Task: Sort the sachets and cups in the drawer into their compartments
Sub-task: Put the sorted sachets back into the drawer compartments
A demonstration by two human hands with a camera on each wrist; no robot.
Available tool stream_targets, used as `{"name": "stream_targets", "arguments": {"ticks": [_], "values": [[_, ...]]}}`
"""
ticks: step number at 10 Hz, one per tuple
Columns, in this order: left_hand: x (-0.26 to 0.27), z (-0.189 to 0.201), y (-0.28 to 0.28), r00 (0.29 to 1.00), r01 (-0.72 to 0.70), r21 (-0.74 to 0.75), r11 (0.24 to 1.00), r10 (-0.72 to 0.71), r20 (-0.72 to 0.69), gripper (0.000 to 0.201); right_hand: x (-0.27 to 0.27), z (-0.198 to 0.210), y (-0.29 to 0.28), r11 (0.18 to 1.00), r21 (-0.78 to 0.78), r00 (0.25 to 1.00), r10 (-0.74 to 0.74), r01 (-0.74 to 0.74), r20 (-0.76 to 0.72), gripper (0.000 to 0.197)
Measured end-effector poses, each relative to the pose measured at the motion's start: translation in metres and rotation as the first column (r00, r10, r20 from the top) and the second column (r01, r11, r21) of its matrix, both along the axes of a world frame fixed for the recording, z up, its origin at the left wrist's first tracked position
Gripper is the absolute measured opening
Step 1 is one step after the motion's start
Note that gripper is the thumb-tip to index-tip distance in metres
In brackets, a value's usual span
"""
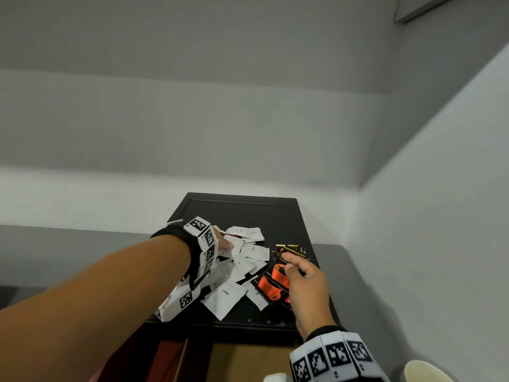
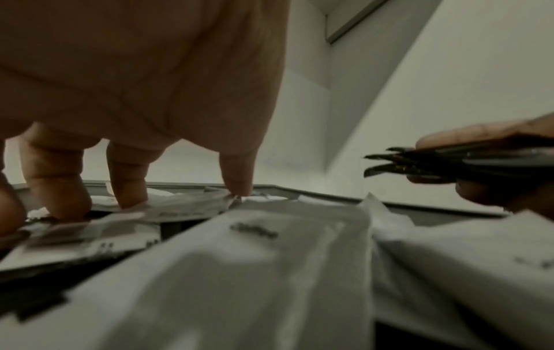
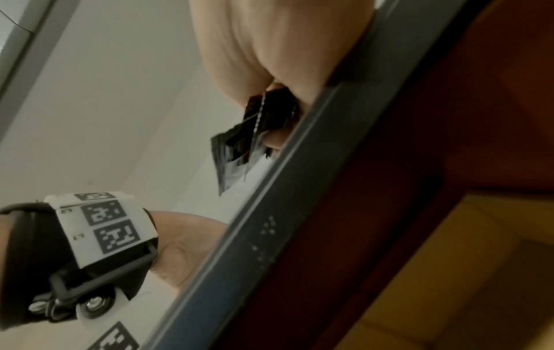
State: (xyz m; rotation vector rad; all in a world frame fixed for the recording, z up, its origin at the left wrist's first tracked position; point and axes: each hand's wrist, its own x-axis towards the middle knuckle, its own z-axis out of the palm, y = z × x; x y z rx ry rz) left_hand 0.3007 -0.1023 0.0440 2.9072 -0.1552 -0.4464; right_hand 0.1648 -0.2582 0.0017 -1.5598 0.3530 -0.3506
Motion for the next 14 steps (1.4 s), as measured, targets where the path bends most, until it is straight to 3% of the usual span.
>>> {"name": "stream_targets", "arguments": {"ticks": [1,2,7,8,9,10,11,13,14], "values": [[0.002,-0.006,-0.005,1.000,-0.017,-0.085,0.996,0.016,-0.011,0.028,0.000,-0.003,0.000,1.000,0.003,0.999,-0.031,0.031,0.010,0.030],[0.002,-0.005,-0.012,0.999,-0.035,-0.011,0.999,0.036,0.010,0.041,0.001,-0.003,-0.003,0.999,0.019,0.999,-0.034,0.034,0.026,0.027],[-0.005,0.016,-0.003,0.990,-0.126,-0.015,0.992,0.126,0.061,0.037,0.004,-0.008,-0.006,0.998,0.050,1.000,-0.026,0.025,0.010,0.026],[-0.017,0.037,0.000,0.992,-0.039,0.079,0.996,0.029,0.121,0.036,0.004,-0.008,-0.006,0.999,0.041,1.000,-0.024,0.024,0.019,0.025],[-0.015,0.038,0.009,0.986,-0.101,-0.037,0.994,0.105,0.131,0.035,0.005,-0.010,-0.007,0.999,0.032,0.999,-0.024,0.023,0.027,0.029],[-0.013,0.036,0.016,0.974,-0.086,-0.077,0.993,0.100,0.204,0.018,0.005,-0.010,-0.007,0.999,0.035,0.999,-0.021,0.020,0.027,0.034],[-0.017,0.033,0.017,0.970,-0.092,-0.051,0.994,0.101,0.223,0.013,0.004,-0.010,-0.006,0.999,0.031,0.999,-0.020,0.019,0.030,0.035],[-0.024,0.029,0.019,0.961,-0.102,-0.050,0.994,0.111,0.253,0.054,0.004,-0.009,-0.006,0.999,0.031,0.999,-0.006,0.005,0.031,0.032],[-0.027,0.032,0.020,0.958,-0.107,-0.137,0.985,0.139,0.252,0.061,0.004,-0.009,-0.007,1.000,0.023,1.000,-0.011,0.010,0.026,0.030]]}}
